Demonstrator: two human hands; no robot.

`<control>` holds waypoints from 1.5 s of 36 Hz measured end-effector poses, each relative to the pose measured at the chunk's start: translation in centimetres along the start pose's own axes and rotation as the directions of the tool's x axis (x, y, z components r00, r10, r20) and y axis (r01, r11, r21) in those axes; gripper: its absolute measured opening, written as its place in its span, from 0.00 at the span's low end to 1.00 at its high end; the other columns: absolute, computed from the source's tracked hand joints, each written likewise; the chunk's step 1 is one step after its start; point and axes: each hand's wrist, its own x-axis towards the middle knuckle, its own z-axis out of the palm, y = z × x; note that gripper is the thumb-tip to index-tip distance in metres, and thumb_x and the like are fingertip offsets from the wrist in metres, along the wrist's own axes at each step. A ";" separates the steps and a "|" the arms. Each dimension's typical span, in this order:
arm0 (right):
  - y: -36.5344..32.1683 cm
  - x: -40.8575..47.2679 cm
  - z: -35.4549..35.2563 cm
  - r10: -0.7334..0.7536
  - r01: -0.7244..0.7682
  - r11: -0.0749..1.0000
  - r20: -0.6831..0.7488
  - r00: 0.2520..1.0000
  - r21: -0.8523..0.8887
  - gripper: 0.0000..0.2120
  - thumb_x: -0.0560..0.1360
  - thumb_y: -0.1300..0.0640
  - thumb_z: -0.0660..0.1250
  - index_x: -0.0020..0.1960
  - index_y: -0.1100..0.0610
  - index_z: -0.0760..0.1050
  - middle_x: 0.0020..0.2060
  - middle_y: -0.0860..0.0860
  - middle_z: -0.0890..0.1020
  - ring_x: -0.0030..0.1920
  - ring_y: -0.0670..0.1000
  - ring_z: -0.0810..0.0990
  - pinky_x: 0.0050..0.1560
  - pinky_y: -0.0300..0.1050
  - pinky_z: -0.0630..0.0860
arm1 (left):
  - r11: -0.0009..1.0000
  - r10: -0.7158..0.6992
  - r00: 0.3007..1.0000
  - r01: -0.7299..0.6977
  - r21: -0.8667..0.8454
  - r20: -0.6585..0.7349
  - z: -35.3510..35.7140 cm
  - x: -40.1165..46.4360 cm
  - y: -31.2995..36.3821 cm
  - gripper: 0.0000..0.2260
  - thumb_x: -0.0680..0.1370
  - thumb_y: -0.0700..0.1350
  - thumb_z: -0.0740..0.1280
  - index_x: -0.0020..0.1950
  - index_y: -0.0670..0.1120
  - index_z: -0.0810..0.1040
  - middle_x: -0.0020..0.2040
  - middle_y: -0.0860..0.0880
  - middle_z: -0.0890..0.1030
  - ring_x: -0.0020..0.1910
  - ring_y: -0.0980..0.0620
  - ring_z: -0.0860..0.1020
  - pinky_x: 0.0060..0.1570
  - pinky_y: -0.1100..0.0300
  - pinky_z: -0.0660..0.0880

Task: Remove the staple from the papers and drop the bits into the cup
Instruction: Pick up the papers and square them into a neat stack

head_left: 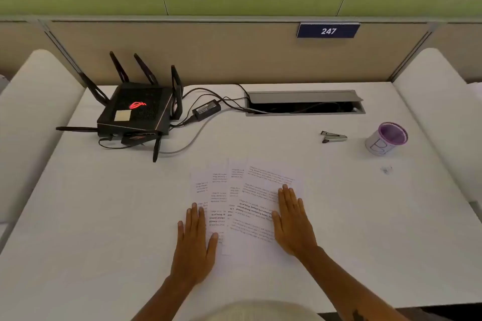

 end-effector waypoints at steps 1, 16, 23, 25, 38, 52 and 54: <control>0.0 -0.1 0.1 0.016 -0.016 1.000 0.007 1.000 0.005 0.33 0.85 0.42 0.42 0.85 0.56 0.40 0.85 0.50 0.42 0.84 0.48 0.38 0.84 0.53 0.44 | 1.000 -0.008 1.000 0.008 -0.013 0.006 0.1 -0.2 0.0 0.37 0.82 0.67 0.40 0.85 0.50 0.33 0.85 0.53 0.29 0.86 0.52 0.32 0.86 0.44 0.38; 0.8 2.7 -1.4 -0.033 0.118 0.972 -0.374 0.927 0.206 0.17 0.81 0.64 0.69 0.69 0.61 0.80 0.66 0.56 0.83 0.67 0.56 0.81 0.71 0.49 0.75 | 0.970 0.011 0.977 -0.062 -0.234 -0.212 -4.0 1.7 1.5 0.32 0.85 0.47 0.68 0.87 0.48 0.57 0.67 0.54 0.84 0.75 0.53 0.71 0.83 0.36 0.57; 1.3 4.1 -2.1 0.159 -0.102 0.979 -0.344 0.925 0.177 0.23 0.73 0.49 0.79 0.65 0.55 0.81 0.61 0.54 0.82 0.64 0.58 0.77 0.58 0.63 0.79 | 0.982 0.052 0.970 -0.093 -0.165 -0.237 -4.6 5.6 -1.2 0.22 0.82 0.52 0.68 0.76 0.47 0.75 0.62 0.47 0.85 0.59 0.46 0.84 0.73 0.39 0.75; 1.5 4.3 -2.3 0.208 -0.185 0.976 -0.239 0.949 0.115 0.35 0.71 0.37 0.76 0.72 0.55 0.75 0.68 0.55 0.77 0.70 0.59 0.72 0.65 0.62 0.76 | 0.986 0.015 0.986 -0.042 -0.163 -0.164 -4.7 6.6 -1.8 0.30 0.81 0.55 0.71 0.81 0.46 0.69 0.76 0.44 0.76 0.73 0.42 0.76 0.75 0.40 0.73; 0.7 4.6 -2.2 0.273 -0.271 0.962 0.131 0.953 -0.028 0.73 0.58 0.12 0.58 0.84 0.58 0.34 0.84 0.54 0.39 0.84 0.57 0.38 0.80 0.71 0.42 | 0.995 -0.082 0.977 0.092 -0.046 0.199 -5.1 11.6 -2.0 0.64 0.70 0.75 0.70 0.84 0.49 0.28 0.87 0.49 0.34 0.87 0.42 0.35 0.80 0.31 0.33; -2.7 6.4 -1.4 0.150 -0.148 0.989 0.194 0.969 -0.026 0.72 0.60 0.13 0.59 0.83 0.57 0.31 0.84 0.54 0.37 0.84 0.56 0.36 0.81 0.68 0.39 | 0.949 -0.038 0.997 0.059 -0.311 0.071 -5.0 11.0 -0.3 0.63 0.73 0.58 0.80 0.83 0.60 0.27 0.86 0.49 0.60 0.84 0.41 0.63 0.83 0.33 0.42; -3.1 6.5 -1.2 0.130 -0.126 0.991 0.200 0.971 -0.031 0.71 0.61 0.14 0.59 0.83 0.57 0.31 0.84 0.54 0.37 0.84 0.56 0.36 0.81 0.68 0.40 | 0.933 -0.068 0.997 0.053 -0.356 -0.030 -4.9 10.8 -0.2 0.63 0.72 0.54 0.82 0.85 0.59 0.31 0.75 0.49 0.74 0.71 0.44 0.77 0.80 0.36 0.63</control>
